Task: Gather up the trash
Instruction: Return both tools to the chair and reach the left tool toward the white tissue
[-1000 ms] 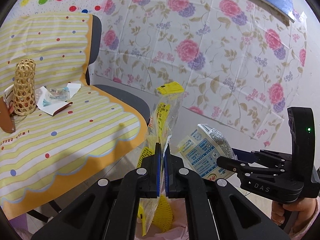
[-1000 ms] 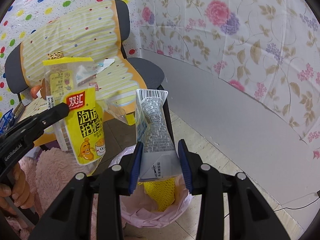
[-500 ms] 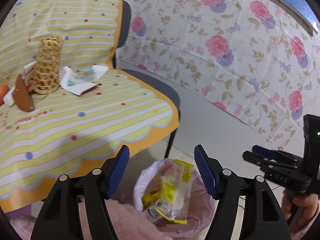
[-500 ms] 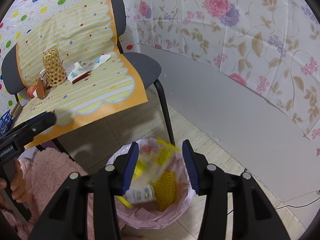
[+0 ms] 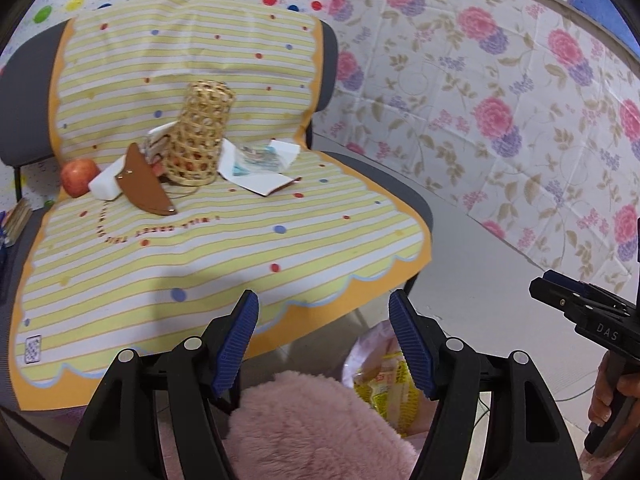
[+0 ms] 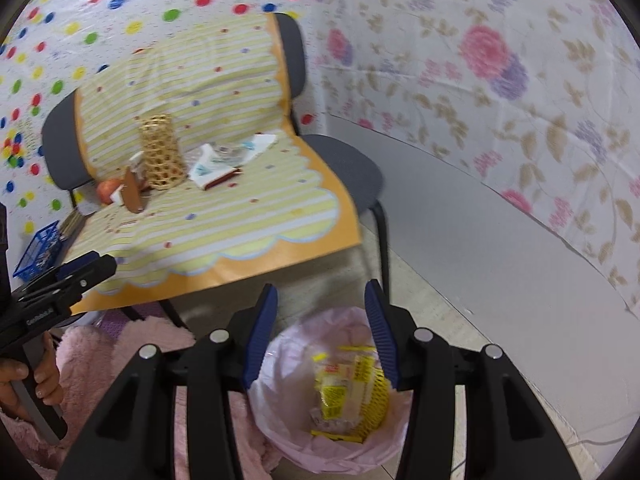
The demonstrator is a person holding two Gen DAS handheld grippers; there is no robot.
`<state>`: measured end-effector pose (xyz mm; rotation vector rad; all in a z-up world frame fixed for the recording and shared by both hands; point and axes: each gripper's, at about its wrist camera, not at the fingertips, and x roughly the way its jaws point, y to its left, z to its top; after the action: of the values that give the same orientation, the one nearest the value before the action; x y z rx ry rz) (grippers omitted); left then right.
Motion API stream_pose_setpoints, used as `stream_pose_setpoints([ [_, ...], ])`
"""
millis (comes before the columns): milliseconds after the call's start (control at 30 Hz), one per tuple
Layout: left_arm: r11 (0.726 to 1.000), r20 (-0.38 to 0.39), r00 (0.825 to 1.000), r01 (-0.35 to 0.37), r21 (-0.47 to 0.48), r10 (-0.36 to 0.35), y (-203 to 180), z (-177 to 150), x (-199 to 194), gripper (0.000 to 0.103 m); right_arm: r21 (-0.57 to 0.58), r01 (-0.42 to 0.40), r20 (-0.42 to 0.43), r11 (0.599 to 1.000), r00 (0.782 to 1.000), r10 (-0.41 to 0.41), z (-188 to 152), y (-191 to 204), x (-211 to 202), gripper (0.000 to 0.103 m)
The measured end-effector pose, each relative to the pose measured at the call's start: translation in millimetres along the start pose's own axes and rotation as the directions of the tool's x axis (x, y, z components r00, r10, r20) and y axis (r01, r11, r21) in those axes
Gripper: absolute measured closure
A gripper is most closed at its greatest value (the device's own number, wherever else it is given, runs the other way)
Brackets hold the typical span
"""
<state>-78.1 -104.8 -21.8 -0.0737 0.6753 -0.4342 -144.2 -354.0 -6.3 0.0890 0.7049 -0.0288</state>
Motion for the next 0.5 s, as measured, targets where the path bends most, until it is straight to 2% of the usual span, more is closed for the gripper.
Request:
stream_pose_setpoints([
  [33,1.0,0.002,1.0,-0.009,-0.004,0.009,3,0,-1,0.034,-0.01,-0.01,0.004,1.0,1.0,0.01,3,5,2,0.049],
  [400,0.982,0.041,0.984,-0.17,-0.082,0.174,58,18,-22,0.031,-0.119,-0.103,0.028,0.988,0.994,0.107,45,56,32,0.042],
  [500,0.973,0.047,0.976,-0.209,-0.102,0.214,71,26,-26,0.025,-0.14,-0.122,0.029,0.983,0.991,0.127,53,67,41,0.033],
])
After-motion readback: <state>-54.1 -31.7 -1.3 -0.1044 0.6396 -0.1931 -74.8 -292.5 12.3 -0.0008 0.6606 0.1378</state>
